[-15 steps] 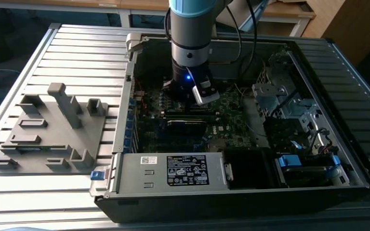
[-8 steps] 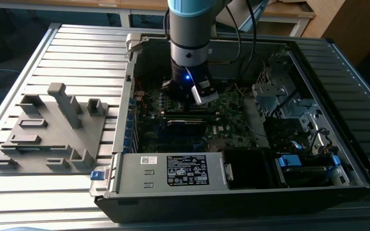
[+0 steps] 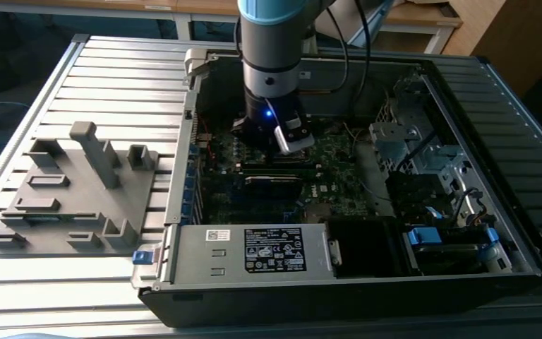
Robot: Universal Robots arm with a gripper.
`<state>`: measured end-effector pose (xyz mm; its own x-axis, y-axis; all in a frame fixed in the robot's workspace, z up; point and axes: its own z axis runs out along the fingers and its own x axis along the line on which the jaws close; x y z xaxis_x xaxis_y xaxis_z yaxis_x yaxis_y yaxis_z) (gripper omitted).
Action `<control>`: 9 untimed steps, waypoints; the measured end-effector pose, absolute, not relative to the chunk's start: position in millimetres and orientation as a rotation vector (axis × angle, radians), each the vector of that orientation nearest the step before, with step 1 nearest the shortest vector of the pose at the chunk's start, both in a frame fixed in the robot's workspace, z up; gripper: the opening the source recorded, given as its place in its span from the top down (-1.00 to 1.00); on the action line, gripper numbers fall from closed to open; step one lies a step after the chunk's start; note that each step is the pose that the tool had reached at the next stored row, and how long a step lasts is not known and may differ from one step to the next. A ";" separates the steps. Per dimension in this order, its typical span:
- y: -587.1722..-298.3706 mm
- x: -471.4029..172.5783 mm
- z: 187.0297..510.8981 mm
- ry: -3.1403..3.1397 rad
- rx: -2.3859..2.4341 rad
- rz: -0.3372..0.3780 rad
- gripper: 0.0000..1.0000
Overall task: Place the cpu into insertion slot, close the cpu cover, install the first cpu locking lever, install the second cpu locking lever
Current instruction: 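Install the second cpu locking lever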
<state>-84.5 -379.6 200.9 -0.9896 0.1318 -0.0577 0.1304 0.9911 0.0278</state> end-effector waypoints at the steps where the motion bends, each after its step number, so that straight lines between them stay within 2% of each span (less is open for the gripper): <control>1: -379.6 -85.9 200.8 3.075 0.203 0.037 0.80; 9: -379.6 -96.1 199.7 3.075 0.203 0.040 0.80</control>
